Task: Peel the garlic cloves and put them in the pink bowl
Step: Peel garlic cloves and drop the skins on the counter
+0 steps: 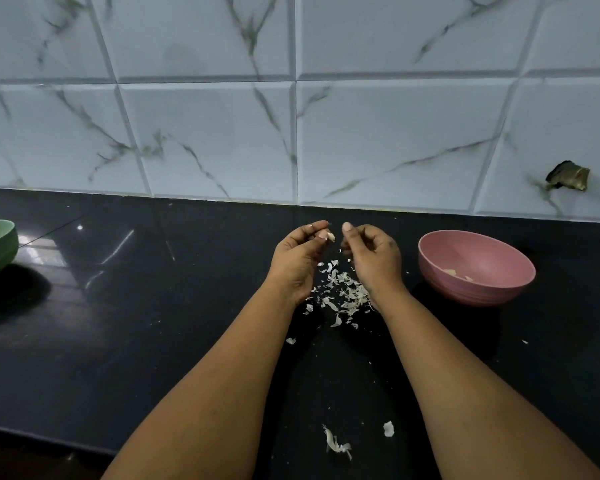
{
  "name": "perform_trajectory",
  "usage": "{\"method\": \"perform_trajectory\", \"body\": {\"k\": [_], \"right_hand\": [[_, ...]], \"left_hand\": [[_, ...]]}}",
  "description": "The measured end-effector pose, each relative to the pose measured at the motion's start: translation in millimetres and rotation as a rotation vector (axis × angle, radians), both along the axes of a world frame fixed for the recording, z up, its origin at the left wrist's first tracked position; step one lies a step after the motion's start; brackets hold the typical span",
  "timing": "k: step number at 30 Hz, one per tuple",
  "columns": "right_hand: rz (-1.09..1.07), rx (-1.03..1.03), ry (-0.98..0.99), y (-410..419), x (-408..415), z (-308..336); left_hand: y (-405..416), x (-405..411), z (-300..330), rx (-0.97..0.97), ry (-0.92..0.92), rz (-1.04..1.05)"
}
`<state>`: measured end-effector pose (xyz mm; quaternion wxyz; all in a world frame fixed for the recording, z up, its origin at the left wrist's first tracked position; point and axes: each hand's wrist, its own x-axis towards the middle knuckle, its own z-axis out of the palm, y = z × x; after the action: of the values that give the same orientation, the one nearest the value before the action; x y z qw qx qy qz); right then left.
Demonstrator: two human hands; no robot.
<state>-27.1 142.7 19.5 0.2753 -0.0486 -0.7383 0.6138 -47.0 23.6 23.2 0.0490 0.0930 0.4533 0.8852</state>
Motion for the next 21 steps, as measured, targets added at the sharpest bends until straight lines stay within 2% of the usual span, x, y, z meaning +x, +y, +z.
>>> {"method": "perform_trajectory", "body": {"k": [4, 10, 21], "right_hand": [[0.101, -0.128, 0.039, -1.3, 4.4, 0.9], [0.099, -0.199, 0.03, 1.2, 3.1, 1.6], [0.084, -0.16, -0.018, -2.3, -0.1, 1.8]], "left_hand": [[2.9, 1.4, -1.6, -0.047, 0.044, 0.023], [4.1, 1.1, -3.0, -0.127, 0.072, 0.052], [5.0, 5.4, 1.3, -0.002, -0.022, 0.023]]}}
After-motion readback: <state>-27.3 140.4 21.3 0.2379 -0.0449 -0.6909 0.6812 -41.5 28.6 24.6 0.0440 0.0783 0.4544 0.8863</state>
